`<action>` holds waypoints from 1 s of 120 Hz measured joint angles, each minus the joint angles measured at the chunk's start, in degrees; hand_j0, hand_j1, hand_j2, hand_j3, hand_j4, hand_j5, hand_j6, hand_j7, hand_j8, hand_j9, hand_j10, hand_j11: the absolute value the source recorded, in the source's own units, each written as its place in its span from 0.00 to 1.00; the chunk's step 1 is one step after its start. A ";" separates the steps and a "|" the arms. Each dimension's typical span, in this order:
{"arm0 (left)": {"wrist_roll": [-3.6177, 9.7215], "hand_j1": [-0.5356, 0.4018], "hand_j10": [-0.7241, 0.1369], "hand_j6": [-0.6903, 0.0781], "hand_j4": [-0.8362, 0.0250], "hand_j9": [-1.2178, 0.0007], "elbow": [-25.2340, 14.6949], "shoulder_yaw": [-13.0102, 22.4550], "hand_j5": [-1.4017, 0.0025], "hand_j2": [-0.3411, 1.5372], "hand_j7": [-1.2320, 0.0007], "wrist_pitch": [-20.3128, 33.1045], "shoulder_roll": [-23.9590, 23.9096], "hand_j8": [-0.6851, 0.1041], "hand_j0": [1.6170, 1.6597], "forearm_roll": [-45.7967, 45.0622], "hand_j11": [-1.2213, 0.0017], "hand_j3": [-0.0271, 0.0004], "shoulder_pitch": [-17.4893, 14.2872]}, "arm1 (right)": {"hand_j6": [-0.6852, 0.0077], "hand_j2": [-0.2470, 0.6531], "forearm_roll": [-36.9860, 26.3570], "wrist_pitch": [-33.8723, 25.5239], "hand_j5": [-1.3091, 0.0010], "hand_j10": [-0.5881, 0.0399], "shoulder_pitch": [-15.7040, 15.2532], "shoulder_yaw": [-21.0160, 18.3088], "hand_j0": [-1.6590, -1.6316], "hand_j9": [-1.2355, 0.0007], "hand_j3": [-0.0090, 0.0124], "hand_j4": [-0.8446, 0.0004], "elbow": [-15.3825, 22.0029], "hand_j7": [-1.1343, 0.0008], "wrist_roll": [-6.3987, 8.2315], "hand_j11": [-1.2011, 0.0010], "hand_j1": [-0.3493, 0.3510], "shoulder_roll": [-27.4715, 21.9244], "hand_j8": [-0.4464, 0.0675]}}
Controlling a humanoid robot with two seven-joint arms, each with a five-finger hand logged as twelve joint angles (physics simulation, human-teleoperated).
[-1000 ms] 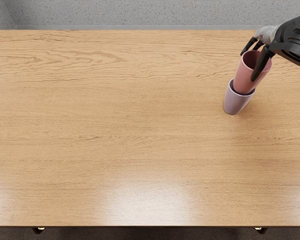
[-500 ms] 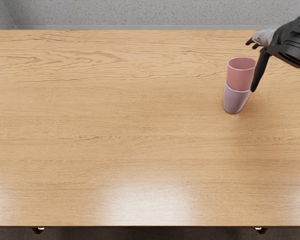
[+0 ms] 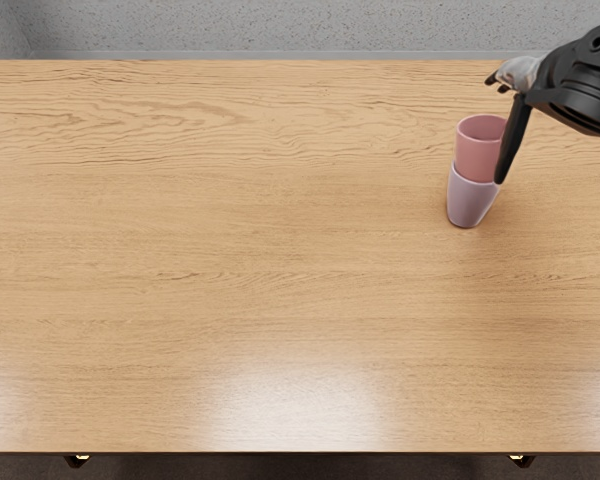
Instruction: Pick up cup and place in cup with right hand
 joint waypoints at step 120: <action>0.00 0.94 0.84 0.90 0.97 1.00 0.00 -0.03 1.00 0.18 1.00 0.00 0.00 0.87 0.96 -0.01 1.00 0.99 0.20 | 0.92 0.26 10.23 17.40 0.95 0.86 -27.52 53.71 0.04 0.95 0.42 0.94 23.77 0.94 0.00 0.95 0.08 -8.76 0.77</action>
